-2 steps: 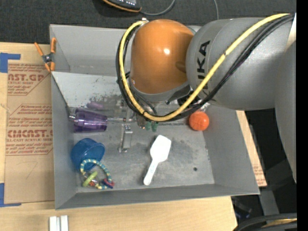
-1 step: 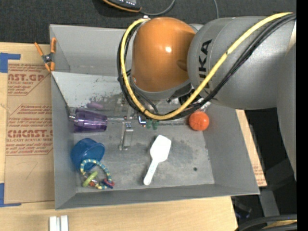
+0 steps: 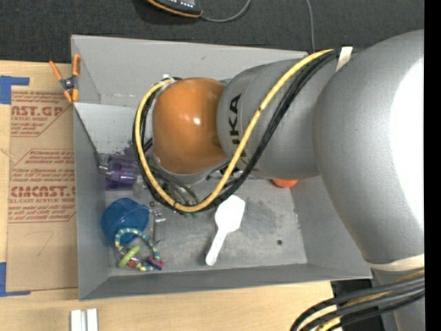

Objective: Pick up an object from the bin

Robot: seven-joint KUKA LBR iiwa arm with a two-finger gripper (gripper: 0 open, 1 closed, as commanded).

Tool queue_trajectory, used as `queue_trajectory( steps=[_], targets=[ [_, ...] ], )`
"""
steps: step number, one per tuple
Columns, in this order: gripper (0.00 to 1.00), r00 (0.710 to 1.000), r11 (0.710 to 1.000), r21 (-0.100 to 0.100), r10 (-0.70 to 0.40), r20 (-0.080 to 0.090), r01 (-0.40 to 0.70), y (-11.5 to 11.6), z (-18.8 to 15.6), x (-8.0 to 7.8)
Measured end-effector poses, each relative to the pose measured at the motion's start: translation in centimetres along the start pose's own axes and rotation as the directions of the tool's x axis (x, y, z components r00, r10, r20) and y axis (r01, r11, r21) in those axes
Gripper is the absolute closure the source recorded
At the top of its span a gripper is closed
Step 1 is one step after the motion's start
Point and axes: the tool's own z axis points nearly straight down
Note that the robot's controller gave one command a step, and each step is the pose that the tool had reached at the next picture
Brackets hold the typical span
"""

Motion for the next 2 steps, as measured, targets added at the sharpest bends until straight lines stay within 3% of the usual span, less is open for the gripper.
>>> queue_trajectory(
  steps=[1, 2],
  targets=[
    [0.00, 1.000, 1.000, -0.003, -0.008, 0.006, 0.008, 3.4, -1.1, -0.4],
    [0.00, 0.998, 0.998, -0.001, 0.059, 0.000, -0.059, 2.9, 0.8, -3.1]
  ],
)
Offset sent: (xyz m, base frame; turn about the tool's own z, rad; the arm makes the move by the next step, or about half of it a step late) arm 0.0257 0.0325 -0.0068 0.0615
